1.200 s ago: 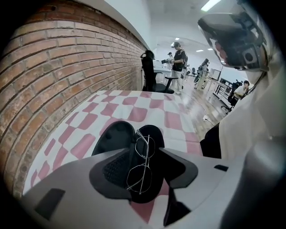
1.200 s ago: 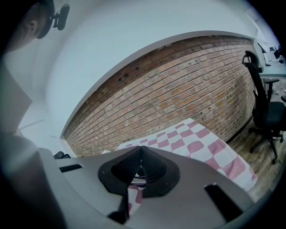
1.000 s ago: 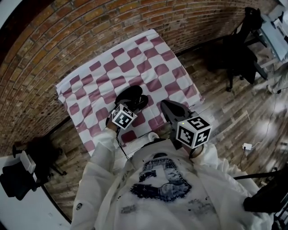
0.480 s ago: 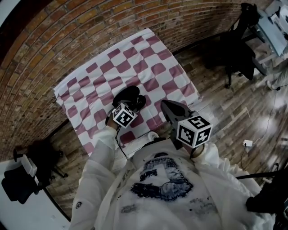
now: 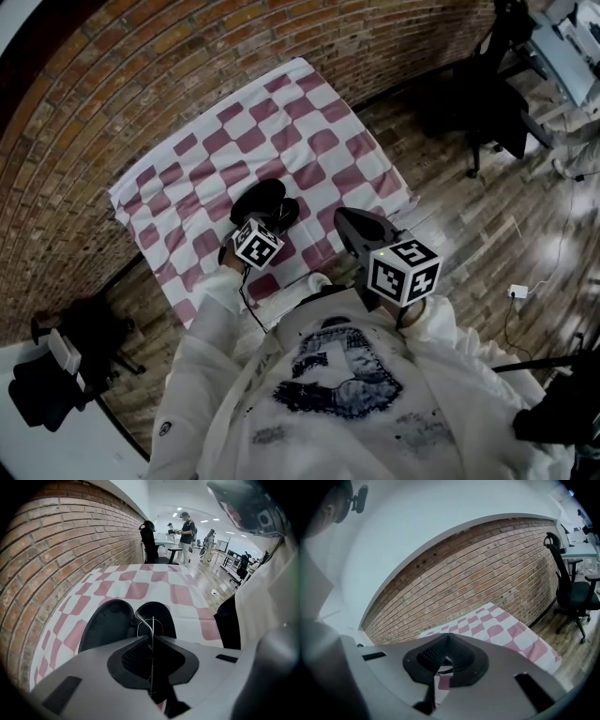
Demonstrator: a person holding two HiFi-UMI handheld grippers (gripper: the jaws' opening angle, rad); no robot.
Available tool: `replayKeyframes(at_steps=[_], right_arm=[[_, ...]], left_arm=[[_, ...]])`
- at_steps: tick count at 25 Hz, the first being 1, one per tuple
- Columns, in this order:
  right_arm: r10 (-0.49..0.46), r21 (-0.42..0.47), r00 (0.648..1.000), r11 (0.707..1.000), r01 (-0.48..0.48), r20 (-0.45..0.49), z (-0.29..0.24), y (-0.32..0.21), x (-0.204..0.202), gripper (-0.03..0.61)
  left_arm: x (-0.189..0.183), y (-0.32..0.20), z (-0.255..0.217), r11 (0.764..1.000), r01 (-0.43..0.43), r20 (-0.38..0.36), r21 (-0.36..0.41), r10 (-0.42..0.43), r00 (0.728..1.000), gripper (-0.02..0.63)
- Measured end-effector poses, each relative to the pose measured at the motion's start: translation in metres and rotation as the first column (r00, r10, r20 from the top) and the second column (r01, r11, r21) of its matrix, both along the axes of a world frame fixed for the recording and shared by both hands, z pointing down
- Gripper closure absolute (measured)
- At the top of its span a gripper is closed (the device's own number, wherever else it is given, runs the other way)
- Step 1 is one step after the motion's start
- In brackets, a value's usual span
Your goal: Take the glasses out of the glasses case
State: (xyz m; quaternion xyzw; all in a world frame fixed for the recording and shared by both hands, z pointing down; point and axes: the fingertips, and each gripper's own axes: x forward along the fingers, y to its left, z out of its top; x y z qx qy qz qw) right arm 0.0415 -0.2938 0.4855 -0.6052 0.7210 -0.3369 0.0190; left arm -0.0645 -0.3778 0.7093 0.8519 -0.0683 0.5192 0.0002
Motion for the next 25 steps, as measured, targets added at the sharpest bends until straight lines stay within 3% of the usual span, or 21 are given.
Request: replayKeyframes(at_steps=[13,25], right_arm=[[-0.015,-0.007,1.000,1.000,0.015,0.004,0.003,0.008,0.000,0.565],[-0.039,0.016,0.999,0.999,0.039,0.022,-0.005,0.026,0.010,0.565]], left_arm=[[-0.003,0.001,-0.007,0.999,0.030,-0.023,0.033,-0.029,0.999,0.591],[-0.010,0.002,-0.037,0.986,0.148,-0.073,0.076,-0.142,0.987,0.597]])
